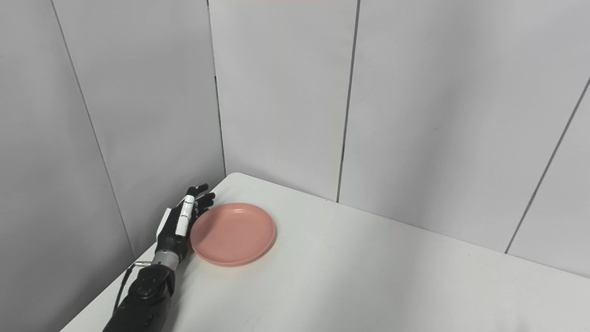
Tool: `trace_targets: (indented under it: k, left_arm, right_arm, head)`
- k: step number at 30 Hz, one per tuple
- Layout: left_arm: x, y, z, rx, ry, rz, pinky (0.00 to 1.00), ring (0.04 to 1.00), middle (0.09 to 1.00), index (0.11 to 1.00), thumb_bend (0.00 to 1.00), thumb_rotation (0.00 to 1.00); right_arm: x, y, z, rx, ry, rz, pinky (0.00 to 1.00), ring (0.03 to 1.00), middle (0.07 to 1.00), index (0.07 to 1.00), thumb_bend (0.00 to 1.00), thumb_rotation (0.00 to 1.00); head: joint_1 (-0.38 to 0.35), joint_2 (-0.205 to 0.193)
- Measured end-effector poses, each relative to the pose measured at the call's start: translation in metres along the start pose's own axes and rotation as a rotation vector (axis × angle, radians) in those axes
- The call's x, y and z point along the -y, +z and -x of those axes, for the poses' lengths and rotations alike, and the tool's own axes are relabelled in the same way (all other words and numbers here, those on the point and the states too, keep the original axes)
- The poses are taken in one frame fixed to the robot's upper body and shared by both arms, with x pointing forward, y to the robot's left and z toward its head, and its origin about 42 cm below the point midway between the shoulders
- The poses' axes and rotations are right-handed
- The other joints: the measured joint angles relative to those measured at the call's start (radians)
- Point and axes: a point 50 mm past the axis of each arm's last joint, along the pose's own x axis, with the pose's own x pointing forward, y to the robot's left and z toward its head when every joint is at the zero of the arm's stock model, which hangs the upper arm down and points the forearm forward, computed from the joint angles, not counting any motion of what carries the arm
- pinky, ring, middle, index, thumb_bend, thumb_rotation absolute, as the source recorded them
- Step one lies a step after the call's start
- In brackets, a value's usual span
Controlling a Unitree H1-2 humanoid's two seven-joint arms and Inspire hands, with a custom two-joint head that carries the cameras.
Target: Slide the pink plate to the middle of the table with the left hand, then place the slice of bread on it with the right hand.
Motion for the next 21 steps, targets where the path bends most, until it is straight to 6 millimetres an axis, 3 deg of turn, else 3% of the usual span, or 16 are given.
trace_targets:
  k: [9, 18, 21]
  left_arm:
    - [0.015, -0.004, 0.004, -0.005, -0.03, 0.029, 0.86, 0.833, 0.803, 0.809, 0.76, 1.0]
    - [0.042, -0.001, 0.009, 0.014, -0.093, 0.074, 0.85, 0.823, 0.799, 0.808, 0.81, 1.0]
    - [0.05, 0.001, 0.011, 0.024, -0.119, 0.081, 0.86, 0.815, 0.794, 0.811, 0.78, 1.0]
  right_arm:
    - [0.0, -0.001, 0.002, -0.003, -0.001, 0.001, 1.0, 1.0, 1.0, 0.984, 0.68, 0.78]
    - [0.0, -0.001, 0.002, -0.003, -0.002, 0.001, 1.0, 1.0, 1.0, 0.981, 0.69, 0.78]
    - [0.0, -0.001, 0.002, -0.003, -0.002, 0.001, 1.0, 1.0, 1.0, 0.988, 0.69, 0.79]
  head:
    - [-0.005, 0.005]
    - [-0.011, 0.005]
    - [-0.012, 0.006]
